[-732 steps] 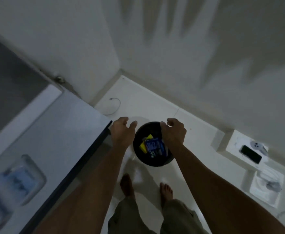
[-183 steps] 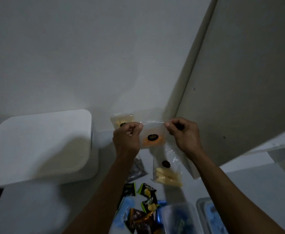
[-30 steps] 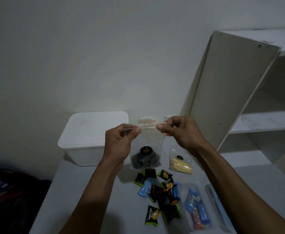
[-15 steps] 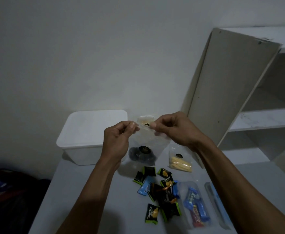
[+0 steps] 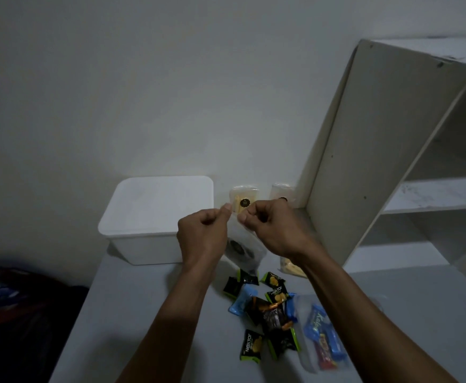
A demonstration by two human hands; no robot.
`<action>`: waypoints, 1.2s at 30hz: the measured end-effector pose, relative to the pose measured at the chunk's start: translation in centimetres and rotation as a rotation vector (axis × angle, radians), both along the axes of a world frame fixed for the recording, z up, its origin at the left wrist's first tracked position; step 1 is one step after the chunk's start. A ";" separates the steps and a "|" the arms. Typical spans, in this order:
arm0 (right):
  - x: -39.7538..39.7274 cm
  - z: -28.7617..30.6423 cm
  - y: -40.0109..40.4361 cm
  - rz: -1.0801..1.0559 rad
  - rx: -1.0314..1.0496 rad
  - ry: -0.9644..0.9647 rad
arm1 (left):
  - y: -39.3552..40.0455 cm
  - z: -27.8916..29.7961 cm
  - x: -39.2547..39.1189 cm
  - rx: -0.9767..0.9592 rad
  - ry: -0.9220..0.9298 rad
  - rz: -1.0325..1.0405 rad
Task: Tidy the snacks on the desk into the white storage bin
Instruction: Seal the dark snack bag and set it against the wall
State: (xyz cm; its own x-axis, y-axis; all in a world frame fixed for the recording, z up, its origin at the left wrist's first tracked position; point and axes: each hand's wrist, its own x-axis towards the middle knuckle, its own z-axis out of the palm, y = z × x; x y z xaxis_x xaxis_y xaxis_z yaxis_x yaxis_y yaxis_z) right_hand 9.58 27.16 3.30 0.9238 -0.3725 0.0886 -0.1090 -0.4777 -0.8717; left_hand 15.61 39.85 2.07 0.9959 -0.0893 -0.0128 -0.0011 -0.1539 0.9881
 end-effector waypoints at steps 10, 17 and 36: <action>0.1 -0.8 0.1 -0.038 0.056 -0.029 | -0.5 0.4 -0.5 -0.051 0.146 -0.068; 0.1 -1.0 0.2 -0.089 0.134 -0.018 | -1.0 -0.2 -0.4 -0.040 0.101 -0.074; -1.1 -2.8 -0.3 -0.101 0.203 0.036 | -1.5 0.1 -1.1 -0.003 0.225 -0.052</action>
State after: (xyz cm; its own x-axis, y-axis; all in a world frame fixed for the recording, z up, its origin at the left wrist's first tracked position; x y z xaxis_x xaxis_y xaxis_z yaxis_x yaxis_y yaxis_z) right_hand 8.50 26.88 0.46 0.8822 -0.4699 -0.0302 -0.1801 -0.2776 -0.9437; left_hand 14.49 38.38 2.13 0.9620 -0.1411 -0.2339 0.2117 -0.1563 0.9648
